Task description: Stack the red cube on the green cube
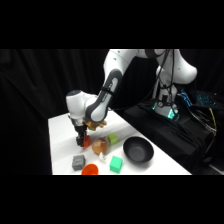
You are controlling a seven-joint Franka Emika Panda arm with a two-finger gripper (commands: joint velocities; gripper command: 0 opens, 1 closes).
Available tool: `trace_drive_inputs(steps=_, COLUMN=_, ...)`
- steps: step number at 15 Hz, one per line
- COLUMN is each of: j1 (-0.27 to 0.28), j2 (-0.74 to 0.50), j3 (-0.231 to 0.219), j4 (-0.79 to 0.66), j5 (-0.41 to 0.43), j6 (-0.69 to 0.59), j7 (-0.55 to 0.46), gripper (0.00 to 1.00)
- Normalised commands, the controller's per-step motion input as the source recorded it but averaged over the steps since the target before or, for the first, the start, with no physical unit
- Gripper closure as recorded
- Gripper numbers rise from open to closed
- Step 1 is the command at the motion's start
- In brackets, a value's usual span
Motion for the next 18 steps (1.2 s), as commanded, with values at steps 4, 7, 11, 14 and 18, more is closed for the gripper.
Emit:
trace_drive_inputs(steps=4, j1=0.057, j2=-0.08, j3=-0.011, j4=-0.17, j5=0.148, j6=0.32, j7=-0.01, gripper=0.59)
trace_drive_inputs(steps=7, j1=0.076, j2=-0.15, j3=-0.025, j4=-0.23, j5=0.128, j6=0.22, j7=-0.01, gripper=0.65)
trace_drive_inputs(steps=11, j1=0.134, j2=-0.32, j3=-0.079, j4=-0.34, j5=0.05, j6=0.05, j7=-0.01, gripper=0.65)
trace_drive_inputs(steps=14, j1=0.226, j2=-0.52, j3=-0.177, j4=-0.45, j5=-0.086, j6=-0.02, j7=0.04, gripper=0.65)
trace_drive_inputs(steps=18, j1=0.213, j2=-0.51, j3=-0.188, j4=-0.35, j5=-0.193, j6=-0.11, j7=0.09, gripper=0.65)
